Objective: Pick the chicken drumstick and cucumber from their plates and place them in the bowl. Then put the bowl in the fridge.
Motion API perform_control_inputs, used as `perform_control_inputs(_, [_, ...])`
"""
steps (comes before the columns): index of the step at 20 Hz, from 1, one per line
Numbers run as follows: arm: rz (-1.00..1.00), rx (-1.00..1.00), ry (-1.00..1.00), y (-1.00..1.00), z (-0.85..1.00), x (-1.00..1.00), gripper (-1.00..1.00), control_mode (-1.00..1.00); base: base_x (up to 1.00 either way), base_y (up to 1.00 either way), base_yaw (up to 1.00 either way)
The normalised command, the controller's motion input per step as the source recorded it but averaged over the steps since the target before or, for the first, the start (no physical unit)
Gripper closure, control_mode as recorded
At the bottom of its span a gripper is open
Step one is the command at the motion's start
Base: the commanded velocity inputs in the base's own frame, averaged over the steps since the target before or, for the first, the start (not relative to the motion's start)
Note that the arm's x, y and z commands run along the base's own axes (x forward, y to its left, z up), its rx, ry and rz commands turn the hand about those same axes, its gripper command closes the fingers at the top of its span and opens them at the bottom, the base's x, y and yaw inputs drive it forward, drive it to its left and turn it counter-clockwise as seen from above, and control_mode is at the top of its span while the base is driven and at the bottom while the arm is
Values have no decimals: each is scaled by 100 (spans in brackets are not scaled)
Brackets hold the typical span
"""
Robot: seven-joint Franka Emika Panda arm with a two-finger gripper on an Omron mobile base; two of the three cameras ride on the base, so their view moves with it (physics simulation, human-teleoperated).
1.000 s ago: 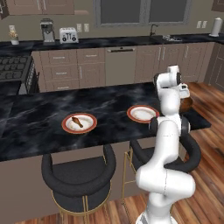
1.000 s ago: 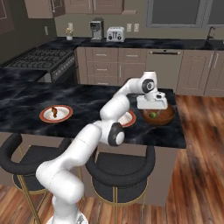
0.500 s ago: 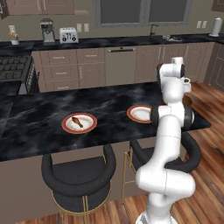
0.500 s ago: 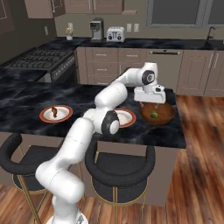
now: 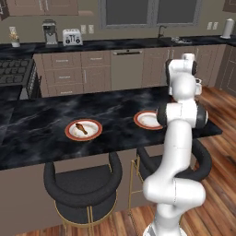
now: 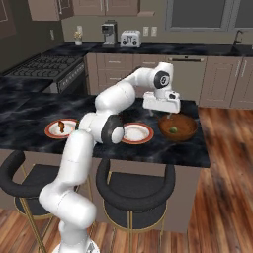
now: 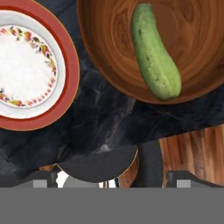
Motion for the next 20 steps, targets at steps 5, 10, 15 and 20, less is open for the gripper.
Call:
perform_control_inputs(5, [-1,0,0,55,7,-67,-100,-100,0,0,0])
perform_control_inputs(10, [-3,0,-2,76,0,-58,-100,-100,0,0,0])
perform_control_inputs(15, [3,0,-3,85,0,-47,-100,-100,0,0,0])
perform_control_inputs(20, [19,-1,-12,88,0,-36,-100,-100,0,0,0])
